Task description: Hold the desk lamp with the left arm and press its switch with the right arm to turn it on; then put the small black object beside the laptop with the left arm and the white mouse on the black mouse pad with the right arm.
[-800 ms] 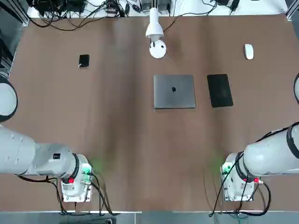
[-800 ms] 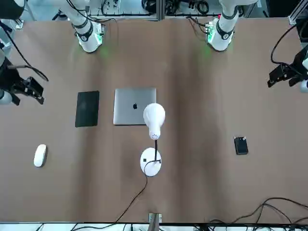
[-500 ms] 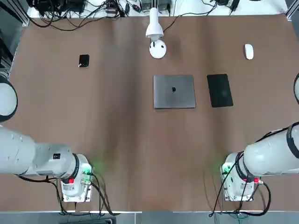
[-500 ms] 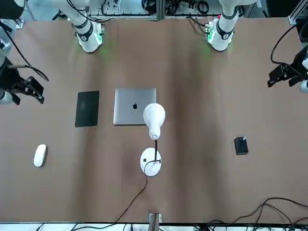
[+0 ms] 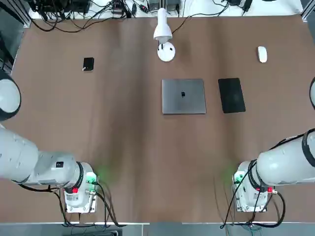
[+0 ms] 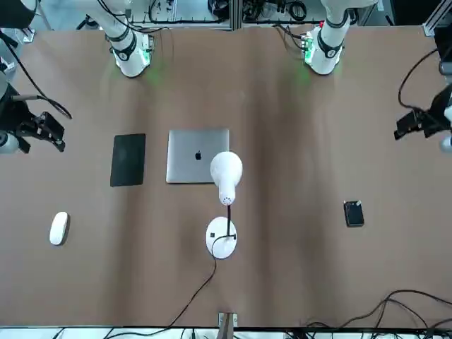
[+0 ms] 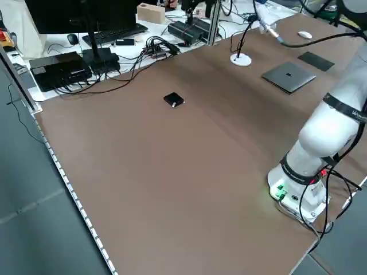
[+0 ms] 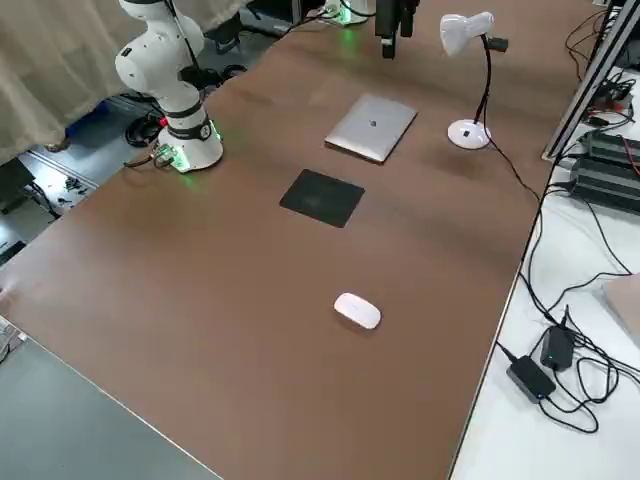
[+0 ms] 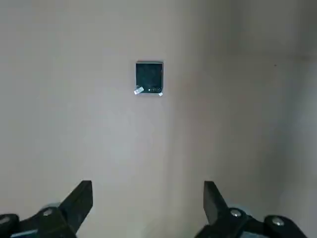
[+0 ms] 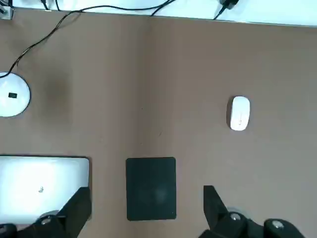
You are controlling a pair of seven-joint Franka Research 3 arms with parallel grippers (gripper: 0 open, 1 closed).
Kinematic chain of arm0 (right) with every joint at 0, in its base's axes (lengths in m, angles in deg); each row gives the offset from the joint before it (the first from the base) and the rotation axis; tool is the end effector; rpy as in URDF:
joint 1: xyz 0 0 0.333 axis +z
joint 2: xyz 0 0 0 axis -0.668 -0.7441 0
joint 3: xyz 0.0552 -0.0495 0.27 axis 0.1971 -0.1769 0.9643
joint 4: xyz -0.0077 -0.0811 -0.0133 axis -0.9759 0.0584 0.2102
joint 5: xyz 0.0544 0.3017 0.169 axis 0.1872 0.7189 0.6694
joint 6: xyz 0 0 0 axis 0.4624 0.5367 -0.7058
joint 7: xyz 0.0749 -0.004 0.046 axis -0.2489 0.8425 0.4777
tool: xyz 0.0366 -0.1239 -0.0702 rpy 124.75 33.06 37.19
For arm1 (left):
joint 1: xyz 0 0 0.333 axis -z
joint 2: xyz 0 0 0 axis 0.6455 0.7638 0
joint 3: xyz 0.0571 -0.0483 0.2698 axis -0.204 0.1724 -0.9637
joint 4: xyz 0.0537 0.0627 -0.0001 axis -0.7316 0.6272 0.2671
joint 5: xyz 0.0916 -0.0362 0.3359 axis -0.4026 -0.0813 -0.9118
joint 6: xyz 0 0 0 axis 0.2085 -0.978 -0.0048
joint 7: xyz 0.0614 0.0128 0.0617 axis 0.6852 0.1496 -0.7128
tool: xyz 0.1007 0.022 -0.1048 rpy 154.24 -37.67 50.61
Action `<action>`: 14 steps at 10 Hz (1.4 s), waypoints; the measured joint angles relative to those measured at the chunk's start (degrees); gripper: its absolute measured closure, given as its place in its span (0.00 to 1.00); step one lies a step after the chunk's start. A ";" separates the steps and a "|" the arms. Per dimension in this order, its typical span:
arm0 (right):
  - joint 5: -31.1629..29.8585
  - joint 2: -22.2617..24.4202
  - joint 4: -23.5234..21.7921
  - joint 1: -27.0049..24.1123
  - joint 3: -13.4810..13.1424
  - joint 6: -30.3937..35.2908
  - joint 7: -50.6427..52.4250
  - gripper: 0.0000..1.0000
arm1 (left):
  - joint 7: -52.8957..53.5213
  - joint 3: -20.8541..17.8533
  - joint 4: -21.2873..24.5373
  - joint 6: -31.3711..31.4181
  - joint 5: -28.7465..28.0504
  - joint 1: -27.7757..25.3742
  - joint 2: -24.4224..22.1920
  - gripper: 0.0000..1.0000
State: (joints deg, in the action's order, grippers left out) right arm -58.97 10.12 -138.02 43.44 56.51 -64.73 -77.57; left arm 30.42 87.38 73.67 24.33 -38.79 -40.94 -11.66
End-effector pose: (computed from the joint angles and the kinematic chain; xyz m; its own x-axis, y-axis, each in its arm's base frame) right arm 0.5450 0.0420 0.5682 0.9924 0.0524 0.1113 0.0469 -0.9976 0.0513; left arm 0.5274 0.0242 0.5000 0.9976 0.0415 -0.0551 0.0425 -0.9990 0.0171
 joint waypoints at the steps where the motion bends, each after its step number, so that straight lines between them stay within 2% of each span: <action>1: 0.01 -0.16 -0.14 0.75 0.05 1.01 0.01 0.00 | 0.86 1.04 -0.57 0.82 0.17 0.46 2.47 0.01; 3: 0.00 -0.90 -1.80 3.55 0.11 3.16 -0.01 0.00 | 2.40 6.28 -3.54 1.71 0.17 1.74 7.65 0.01; 5: -0.02 -2.97 -4.74 5.77 0.12 1.40 -0.03 0.00 | 6.04 11.20 -5.01 5.40 0.17 2.59 12.56 0.01; 7: -0.02 -5.43 -9.09 7.24 0.13 -6.64 -0.08 0.00 | 8.16 15.01 -5.38 12.56 0.21 4.03 19.03 0.00; 9: -0.02 -6.02 -14.41 7.51 0.03 -13.87 -0.22 0.00 | 8.31 16.17 -5.66 18.19 1.76 7.56 24.18 0.00; 11: 0.78 -6.54 -19.56 8.66 0.15 -21.59 -4.61 0.03 | 11.27 16.92 -5.78 28.60 8.83 9.71 29.70 0.00; 12: 2.63 -7.89 -21.10 10.88 0.24 -25.18 -8.48 0.04 | 16.21 18.55 -6.05 34.18 10.12 9.82 33.27 0.00; 13: 6.09 -10.07 -21.55 13.32 0.30 -28.55 -12.10 0.15 | 20.93 20.18 -6.76 40.62 10.43 10.44 36.66 0.00; 14: 10.31 -12.50 -21.31 14.94 0.31 -31.27 -14.06 0.35 | 25.03 21.06 -7.62 46.44 10.50 11.54 39.49 0.00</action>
State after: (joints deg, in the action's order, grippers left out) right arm -48.67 -2.38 -159.33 58.38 56.82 -96.00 -91.63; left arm 55.45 108.44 66.04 70.78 -28.29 -29.40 27.83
